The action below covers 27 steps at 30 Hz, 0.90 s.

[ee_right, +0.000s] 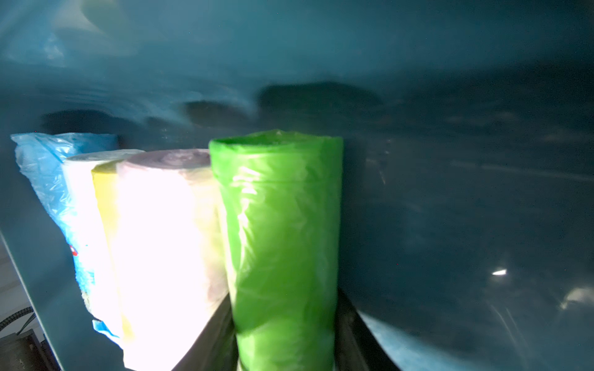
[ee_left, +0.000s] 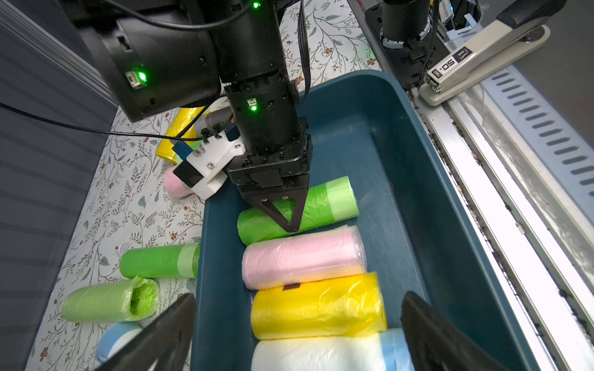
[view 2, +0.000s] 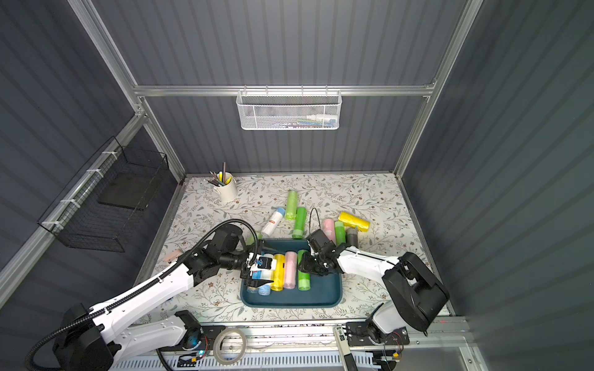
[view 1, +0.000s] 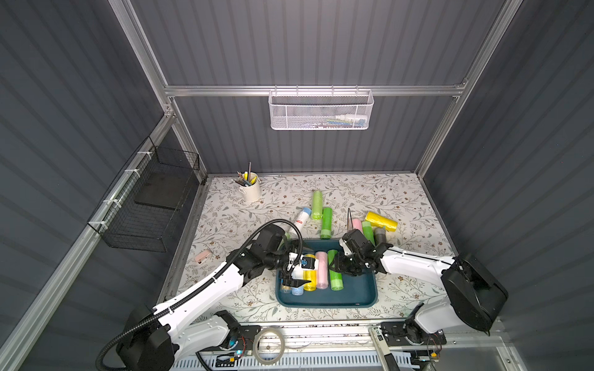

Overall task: Put the roll of trash bags into the storage box
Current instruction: Place the roll of trash bags in the storage box.

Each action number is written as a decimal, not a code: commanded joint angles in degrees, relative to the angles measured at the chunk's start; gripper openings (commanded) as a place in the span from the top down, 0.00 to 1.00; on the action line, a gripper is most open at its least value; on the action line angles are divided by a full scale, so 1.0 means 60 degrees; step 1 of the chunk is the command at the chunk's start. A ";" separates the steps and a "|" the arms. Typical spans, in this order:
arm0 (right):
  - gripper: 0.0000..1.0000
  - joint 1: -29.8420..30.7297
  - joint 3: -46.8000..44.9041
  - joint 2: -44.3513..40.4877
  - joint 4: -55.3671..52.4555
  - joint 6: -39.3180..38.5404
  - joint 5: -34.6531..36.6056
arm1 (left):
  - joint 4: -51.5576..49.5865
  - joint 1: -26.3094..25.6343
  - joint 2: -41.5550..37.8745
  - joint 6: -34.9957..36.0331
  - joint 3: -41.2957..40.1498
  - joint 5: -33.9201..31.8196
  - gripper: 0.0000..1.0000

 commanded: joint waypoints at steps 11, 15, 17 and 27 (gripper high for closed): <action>0.51 0.0045 0.0085 -0.0028 -0.0047 0.0052 0.0099 | -0.0296 0.0035 0.0061 0.0047 0.0168 0.0276 0.00; 0.51 0.0045 0.0070 -0.0096 -0.0068 0.0028 0.0098 | -0.0288 0.0047 0.0047 0.0018 0.0176 0.0294 0.00; 0.50 0.0045 0.0080 -0.0133 -0.0044 0.0017 0.0107 | -0.0278 0.0044 0.0021 0.0010 0.0175 0.0294 0.00; 0.36 0.0057 0.0320 -0.0591 -0.0429 -0.0135 0.0283 | -0.0252 0.0039 -0.0026 -0.0013 0.0160 0.0293 0.00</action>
